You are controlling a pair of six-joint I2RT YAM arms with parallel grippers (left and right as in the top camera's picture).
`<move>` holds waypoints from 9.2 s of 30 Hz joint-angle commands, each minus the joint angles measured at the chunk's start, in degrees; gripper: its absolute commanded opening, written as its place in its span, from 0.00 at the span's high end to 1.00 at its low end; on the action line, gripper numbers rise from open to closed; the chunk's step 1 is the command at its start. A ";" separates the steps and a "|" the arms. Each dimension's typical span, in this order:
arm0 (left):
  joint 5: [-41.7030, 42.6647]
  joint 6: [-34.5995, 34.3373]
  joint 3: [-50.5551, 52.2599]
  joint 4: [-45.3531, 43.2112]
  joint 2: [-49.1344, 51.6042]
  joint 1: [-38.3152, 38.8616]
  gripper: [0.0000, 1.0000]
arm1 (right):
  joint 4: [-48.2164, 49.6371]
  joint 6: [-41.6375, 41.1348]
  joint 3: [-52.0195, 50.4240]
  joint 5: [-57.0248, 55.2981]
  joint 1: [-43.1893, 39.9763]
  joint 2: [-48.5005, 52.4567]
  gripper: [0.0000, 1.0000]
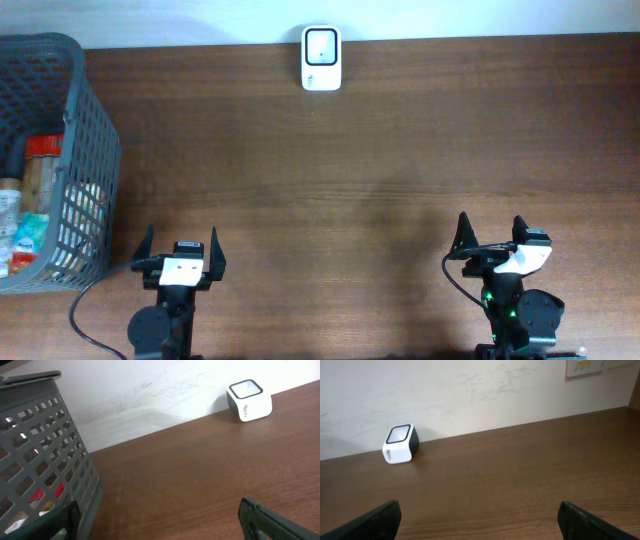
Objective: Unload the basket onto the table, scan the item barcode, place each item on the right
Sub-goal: 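Reach the left gripper into the grey basket toward a snack bag, then grasp the yellow snack bag with the left gripper and lift it out, then place the yellow snack bag on the table center, open left gripper, then take a small teal packet from the basket and set it down, then take the orange-capped long package from the basket, place it on table, then take the white tube from the basket and place it beside the others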
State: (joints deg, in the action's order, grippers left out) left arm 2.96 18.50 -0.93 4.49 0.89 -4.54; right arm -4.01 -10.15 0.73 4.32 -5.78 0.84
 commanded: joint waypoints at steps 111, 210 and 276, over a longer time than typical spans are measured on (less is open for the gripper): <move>-12.76 -24.41 -104.45 43.80 95.01 18.64 0.09 | -0.11 0.20 -0.42 -0.09 0.52 -0.48 0.01; -10.19 -3.45 -85.18 28.96 122.07 -35.39 0.34 | -0.11 0.20 -0.42 -0.11 0.52 -0.48 0.01; -22.23 -11.76 -84.67 32.24 99.84 -32.04 0.01 | -0.11 0.20 -0.42 -0.09 0.52 -0.48 0.01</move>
State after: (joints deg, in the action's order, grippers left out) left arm -18.28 -3.40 -94.13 45.91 100.84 -36.14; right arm -4.05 -10.13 0.73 4.29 -5.56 0.67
